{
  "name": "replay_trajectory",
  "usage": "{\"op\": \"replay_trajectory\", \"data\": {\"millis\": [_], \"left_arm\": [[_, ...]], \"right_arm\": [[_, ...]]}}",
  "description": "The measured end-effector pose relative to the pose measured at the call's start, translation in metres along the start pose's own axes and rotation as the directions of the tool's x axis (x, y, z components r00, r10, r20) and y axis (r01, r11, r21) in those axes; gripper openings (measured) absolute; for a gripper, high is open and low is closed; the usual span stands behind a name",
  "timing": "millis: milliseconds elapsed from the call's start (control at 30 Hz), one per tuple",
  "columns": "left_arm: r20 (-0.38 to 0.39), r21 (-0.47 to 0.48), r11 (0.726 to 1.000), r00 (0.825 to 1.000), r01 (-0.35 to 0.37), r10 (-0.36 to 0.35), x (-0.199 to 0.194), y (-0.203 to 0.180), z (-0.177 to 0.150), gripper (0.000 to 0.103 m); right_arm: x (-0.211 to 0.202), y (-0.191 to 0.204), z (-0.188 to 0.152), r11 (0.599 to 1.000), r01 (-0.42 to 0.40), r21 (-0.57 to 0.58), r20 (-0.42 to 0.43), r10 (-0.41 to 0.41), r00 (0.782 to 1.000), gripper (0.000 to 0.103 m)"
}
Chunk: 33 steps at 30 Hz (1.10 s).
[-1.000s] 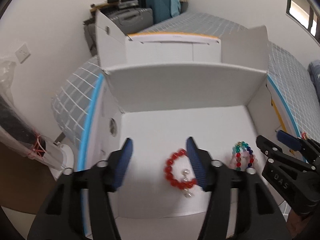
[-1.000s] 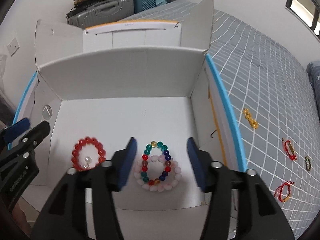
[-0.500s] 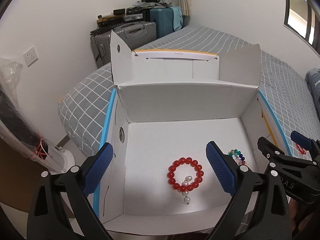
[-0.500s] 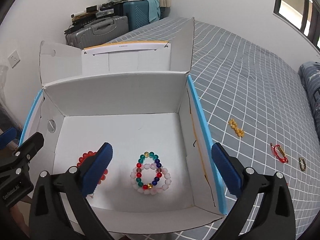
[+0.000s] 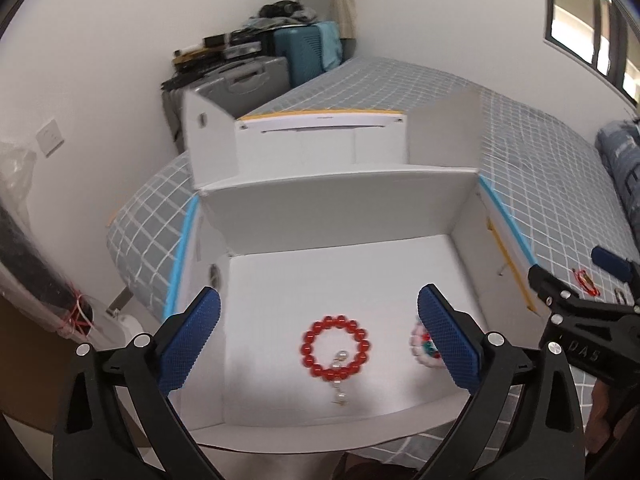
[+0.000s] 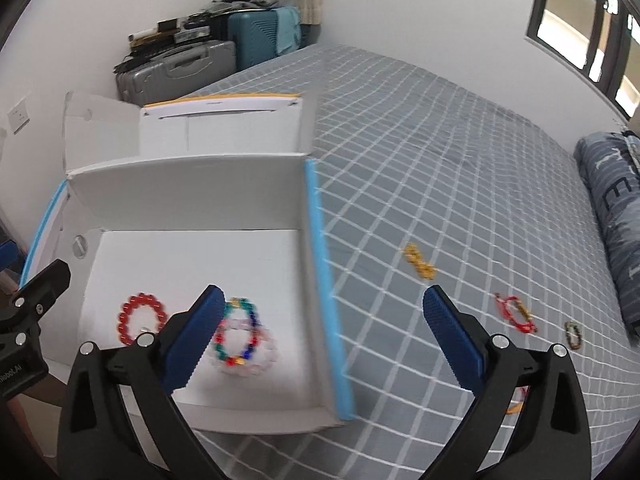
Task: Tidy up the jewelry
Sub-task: 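Move both open tools back over the bracelets on the bed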
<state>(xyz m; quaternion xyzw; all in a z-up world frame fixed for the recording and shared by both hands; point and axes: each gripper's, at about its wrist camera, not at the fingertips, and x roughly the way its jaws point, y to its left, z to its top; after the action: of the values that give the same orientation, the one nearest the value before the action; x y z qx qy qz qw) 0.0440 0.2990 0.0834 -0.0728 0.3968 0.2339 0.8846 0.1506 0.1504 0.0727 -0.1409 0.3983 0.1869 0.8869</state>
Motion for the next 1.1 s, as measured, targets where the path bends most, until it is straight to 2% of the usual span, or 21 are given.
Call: {"op": "replay_trajectory", "data": {"millis": [133, 300, 533, 667, 767, 900, 1100], "left_arm": [[0.012, 0.023, 0.999, 0.999, 0.039, -0.039, -0.006, -0.03, 0.002, 0.097], [0.021, 0.086, 0.989, 0.992, 0.121, -0.123, -0.017, -0.086, 0.004, 0.097], [0.012, 0.186, 0.952, 0.968, 0.244, -0.251, -0.032, -0.174, 0.002, 0.096], [0.005, 0.248, 0.928, 0.957, 0.279, -0.289, -0.033, -0.224, -0.004, 0.096], [-0.016, 0.284, 0.907, 0.948, 0.31, -0.319, -0.027, -0.262, -0.012, 0.096], [-0.054, 0.323, 0.88, 0.935, 0.348, -0.351, -0.012, -0.307, -0.022, 0.097], [-0.117, 0.355, 0.849, 0.92, 0.391, -0.375, 0.022, -0.36, -0.053, 0.097]], "right_arm": [[-0.005, -0.044, -0.006, 0.999, 0.049, 0.023, -0.009, -0.049, 0.999, 0.095], [-0.017, -0.109, -0.017, 0.992, 0.084, 0.09, -0.018, -0.082, 0.996, 0.095], [-0.026, -0.198, -0.041, 0.973, 0.139, 0.182, -0.042, -0.134, 0.99, 0.095], [-0.025, -0.245, -0.057, 0.959, 0.159, 0.233, -0.046, -0.153, 0.987, 0.095], [-0.015, -0.279, -0.068, 0.947, 0.167, 0.275, -0.063, -0.156, 0.986, 0.095], [0.001, -0.313, -0.082, 0.936, 0.215, 0.279, -0.083, -0.199, 0.976, 0.095], [0.047, -0.359, -0.114, 0.919, 0.241, 0.312, -0.126, -0.211, 0.969, 0.095]]}}
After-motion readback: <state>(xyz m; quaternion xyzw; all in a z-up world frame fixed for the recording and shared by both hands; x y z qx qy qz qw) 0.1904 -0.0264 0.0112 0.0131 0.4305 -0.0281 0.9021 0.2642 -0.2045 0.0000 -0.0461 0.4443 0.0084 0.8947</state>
